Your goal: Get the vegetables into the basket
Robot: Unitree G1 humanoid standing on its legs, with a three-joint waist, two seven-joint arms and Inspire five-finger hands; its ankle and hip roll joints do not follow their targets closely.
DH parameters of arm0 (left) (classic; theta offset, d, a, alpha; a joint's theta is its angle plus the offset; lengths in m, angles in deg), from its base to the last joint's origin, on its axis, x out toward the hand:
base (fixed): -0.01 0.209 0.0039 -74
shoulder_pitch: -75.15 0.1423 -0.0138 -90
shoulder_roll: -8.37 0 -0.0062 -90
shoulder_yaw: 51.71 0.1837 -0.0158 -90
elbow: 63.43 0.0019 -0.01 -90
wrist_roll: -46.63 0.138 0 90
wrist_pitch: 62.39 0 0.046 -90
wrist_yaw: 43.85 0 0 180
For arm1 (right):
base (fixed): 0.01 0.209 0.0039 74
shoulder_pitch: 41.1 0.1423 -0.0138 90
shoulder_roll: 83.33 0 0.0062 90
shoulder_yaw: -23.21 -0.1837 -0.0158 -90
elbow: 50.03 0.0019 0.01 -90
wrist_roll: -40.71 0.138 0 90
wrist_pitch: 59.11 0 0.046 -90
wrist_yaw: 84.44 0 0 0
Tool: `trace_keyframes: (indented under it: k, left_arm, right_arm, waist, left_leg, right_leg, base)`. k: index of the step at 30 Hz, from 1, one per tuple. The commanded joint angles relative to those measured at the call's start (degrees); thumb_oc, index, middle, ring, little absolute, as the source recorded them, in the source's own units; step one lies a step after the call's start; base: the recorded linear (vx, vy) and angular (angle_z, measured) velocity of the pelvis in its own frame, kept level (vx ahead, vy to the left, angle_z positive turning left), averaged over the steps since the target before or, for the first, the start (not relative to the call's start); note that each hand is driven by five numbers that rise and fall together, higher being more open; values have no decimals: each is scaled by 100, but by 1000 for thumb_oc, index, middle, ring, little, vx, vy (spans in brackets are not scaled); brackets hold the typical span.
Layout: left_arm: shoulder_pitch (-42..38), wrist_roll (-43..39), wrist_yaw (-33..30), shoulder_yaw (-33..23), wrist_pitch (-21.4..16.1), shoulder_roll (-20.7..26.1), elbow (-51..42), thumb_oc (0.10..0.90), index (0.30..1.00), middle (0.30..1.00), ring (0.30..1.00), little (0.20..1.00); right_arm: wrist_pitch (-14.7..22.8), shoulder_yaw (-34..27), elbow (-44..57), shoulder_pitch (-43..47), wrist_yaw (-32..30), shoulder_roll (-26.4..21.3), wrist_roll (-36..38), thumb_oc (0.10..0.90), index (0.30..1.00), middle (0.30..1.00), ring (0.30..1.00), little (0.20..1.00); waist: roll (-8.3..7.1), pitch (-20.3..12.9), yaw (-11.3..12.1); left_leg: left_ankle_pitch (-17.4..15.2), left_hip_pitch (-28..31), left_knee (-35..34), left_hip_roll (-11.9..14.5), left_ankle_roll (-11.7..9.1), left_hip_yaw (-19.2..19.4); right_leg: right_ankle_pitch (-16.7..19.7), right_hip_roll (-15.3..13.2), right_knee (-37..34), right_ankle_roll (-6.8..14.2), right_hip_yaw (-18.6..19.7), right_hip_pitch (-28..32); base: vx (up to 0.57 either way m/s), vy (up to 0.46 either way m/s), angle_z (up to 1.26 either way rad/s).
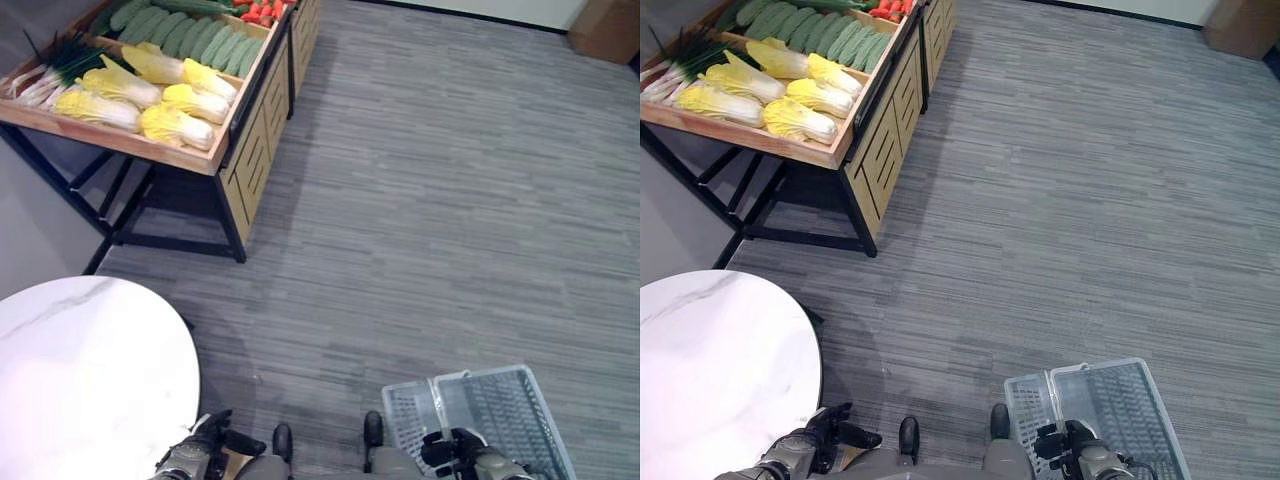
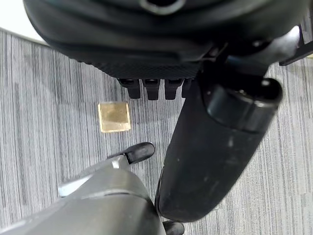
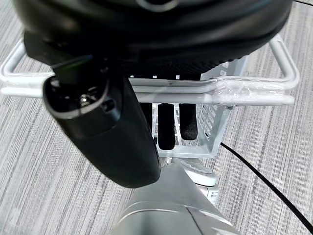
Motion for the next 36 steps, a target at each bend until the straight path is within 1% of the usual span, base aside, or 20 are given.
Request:
trace_keyframes:
  k: [1,4,6,7,8,9,10,11,12,13,14,16,19,21,25,31,36]
  left_arm:
    - [-23,135,4,56,-56,-82,163,900,1000,1000,1000,1000]
    - [-39,142,18,66,-63,-94,153,900,1000,1000,1000,1000]
    - [-79,130,37,96,-67,-141,136,900,1000,1000,1000,1000]
    - [-88,116,37,89,-67,-139,122,900,1000,1000,1000,1000]
    - [-87,124,40,95,-70,-134,112,900,1000,1000,1000,1000]
    - [-57,182,41,107,-80,-108,93,900,1000,1000,1000,1000]
    - [-58,201,43,122,-79,-81,88,900,1000,1000,1000,1000]
    - [-68,211,45,142,-75,-58,94,900,1000,1000,1000,1000]
    - [-62,217,51,146,-64,-46,92,900,1000,1000,1000,1000]
    - [-67,229,52,155,-51,-39,109,900,1000,1000,1000,1000]
    - [-72,242,59,129,-22,-31,151,900,1000,1000,1000,1000]
    - [-85,263,39,112,-18,-33,181,900,1000,1000,1000,1000]
    - [-59,255,9,50,16,-52,252,900,1000,1000,1000,1000]
    - [-37,263,7,39,34,-118,315,900,1000,1000,1000,1000]
    - [59,239,22,-10,41,-227,366,900,1000,1000,1000,1000]
    - [156,341,22,-26,52,-244,432,900,1000,1000,1000,1000]
    - [187,462,26,30,60,-265,457,900,1000,1000,1000,1000]
  right_arm:
    - [16,72,-60,177,51,-105,-242,400,300,300,300,300]
    - [20,51,-71,153,59,-130,-234,400,300,300,300,300]
    - [7,58,-85,169,45,-158,-276,400,300,300,300,300]
    - [5,80,-67,206,50,-165,-294,400,300,300,300,300]
    - [2,111,-52,251,53,-169,-320,400,300,300,300,300]
    - [9,151,-45,307,54,-166,-352,400,300,300,300,300]
    - [8,170,-46,331,60,-156,-334,400,300,300,300,300]
    - [19,203,-43,332,78,-133,-307,400,300,300,300,300]
    - [19,215,-55,317,85,-126,-297,400,300,300,300,300]
    - [26,230,-61,299,82,-126,-321,400,300,300,300,300]
    - [34,251,-46,283,66,-135,-377,400,300,300,300,300]
    - [29,240,-64,239,61,-142,-381,400,300,300,300,300]
    - [1,220,-124,189,55,-133,-413,400,300,300,300,300]
    - [-16,202,-217,138,34,-132,-443,400,300,300,300,300]
    - [-13,143,-294,61,5,-129,-449,400,300,300,300,300]
    - [-13,161,-352,-4,-3,-74,-526,400,300,300,300,300]
    - [-18,161,-404,-73,14,-30,-528,400,300,300,300,300]
  waist:
    - [85,-28,47]
    - [91,-72,2]
    - [77,-101,-63]
    - [64,-91,-77]
    - [47,-87,-100]
    - [47,-90,-123]
    - [67,-76,-116]
    - [88,-45,-73]
    - [92,-81,-25]
    - [75,-90,56]
    - [61,-104,91]
    - [71,-114,51]
    - [76,-171,41]
    - [117,-262,7]
    - [166,-353,-11]
    - [182,-450,-17]
    - [183,-541,-39]
  left_leg:
    - [-327,-240,461,133,-196,-85]
    - [-347,-163,424,129,-191,-53]
    - [-377,-127,402,109,-182,-6]
    - [-383,-140,400,105,-172,42]
    - [-369,-159,350,114,-175,162]
    - [-300,-216,285,201,-198,339]
    - [-245,-282,307,269,-203,373]
    - [-214,-340,355,322,-203,407]
    - [-186,-418,384,357,-210,460]
    - [-178,-452,422,359,-216,506]
    - [-152,-451,454,369,-241,523]
    - [-150,-409,480,353,-253,429]
    - [-121,-300,386,355,-278,390]
    - [-36,-208,248,365,-322,288]
    - [-18,-72,139,385,-369,246]
    - [39,17,5,430,-418,248]
    - [5,40,5,438,-438,240]
  right_leg:
    - [-393,-3,461,362,98,50]
    - [-364,14,340,345,184,94]
    - [-267,5,243,362,230,75]
    - [-164,8,210,393,275,19]
    - [25,21,132,475,329,-105]
    - [217,94,62,552,461,-270]
    - [194,154,168,550,490,-356]
    - [1,200,340,510,418,-253]
    - [-152,199,370,437,298,-148]
    - [-257,157,326,391,84,56]
    - [-286,133,329,350,-57,55]
    - [-385,202,384,280,-20,70]
    - [-407,199,310,260,-157,187]
    - [-463,232,207,204,-283,304]
    - [-441,282,-94,172,-403,515]
    - [-470,334,-144,148,-402,610]
    - [-488,350,-181,152,-419,650]
  base:
    - [24,11,-8]
    - [22,20,-16]
    - [-14,17,-15]
    - [-84,1,-14]
    - [-133,-44,-32]
    - [-129,-61,-60]
    - [-141,-62,-111]
    - [-137,-20,-123]
    - [-165,1,-85]
    - [-107,-24,-30]
    - [-52,-33,-14]
    - [0,-36,-19]
    - [5,-55,18]
    - [23,-76,23]
    - [27,-42,21]
    - [14,-28,1]
    - [0,0,0]
